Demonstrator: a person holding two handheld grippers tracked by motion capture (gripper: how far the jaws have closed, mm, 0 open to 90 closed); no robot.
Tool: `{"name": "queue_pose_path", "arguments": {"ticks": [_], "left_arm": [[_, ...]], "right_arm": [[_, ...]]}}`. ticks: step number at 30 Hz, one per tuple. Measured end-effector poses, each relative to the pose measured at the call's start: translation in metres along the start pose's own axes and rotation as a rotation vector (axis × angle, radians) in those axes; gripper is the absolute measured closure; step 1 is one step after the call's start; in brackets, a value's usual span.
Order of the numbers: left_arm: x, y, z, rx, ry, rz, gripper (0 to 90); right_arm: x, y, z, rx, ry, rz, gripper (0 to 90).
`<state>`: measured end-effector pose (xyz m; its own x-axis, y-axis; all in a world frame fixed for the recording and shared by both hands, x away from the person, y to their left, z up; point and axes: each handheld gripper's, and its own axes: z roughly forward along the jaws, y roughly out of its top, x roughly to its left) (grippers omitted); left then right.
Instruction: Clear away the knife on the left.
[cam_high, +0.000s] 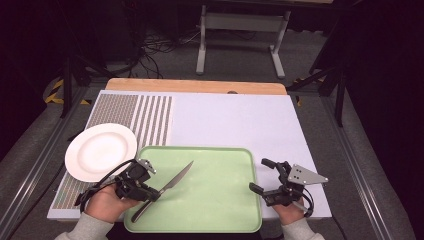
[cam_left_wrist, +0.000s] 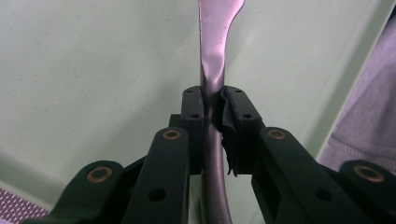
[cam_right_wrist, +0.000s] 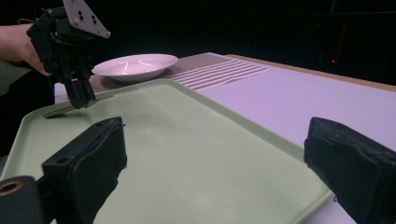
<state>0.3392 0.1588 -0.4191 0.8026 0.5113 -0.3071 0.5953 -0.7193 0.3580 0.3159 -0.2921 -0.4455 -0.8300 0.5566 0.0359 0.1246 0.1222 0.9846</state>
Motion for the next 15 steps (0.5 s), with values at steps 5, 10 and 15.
{"name": "queue_pose_path", "arguments": {"ticks": [5, 10, 15], "left_arm": [[0.0003, 0.0010, 0.0046, 0.019, 0.004, -0.001, 79.8], [0.0019, 0.0011, 0.0079, 0.041, 0.008, -0.008, 79.6], [0.0025, 0.0008, 0.0099, 0.060, 0.013, -0.017, 79.6]], "right_arm": [[-0.0001, 0.0001, -0.0005, 0.000, 0.000, 0.001, 6.1], [-0.0002, 0.0002, -0.0007, 0.000, 0.000, 0.001, 6.2], [-0.0003, 0.0001, -0.0008, 0.001, 0.000, 0.001, 6.1]]}}
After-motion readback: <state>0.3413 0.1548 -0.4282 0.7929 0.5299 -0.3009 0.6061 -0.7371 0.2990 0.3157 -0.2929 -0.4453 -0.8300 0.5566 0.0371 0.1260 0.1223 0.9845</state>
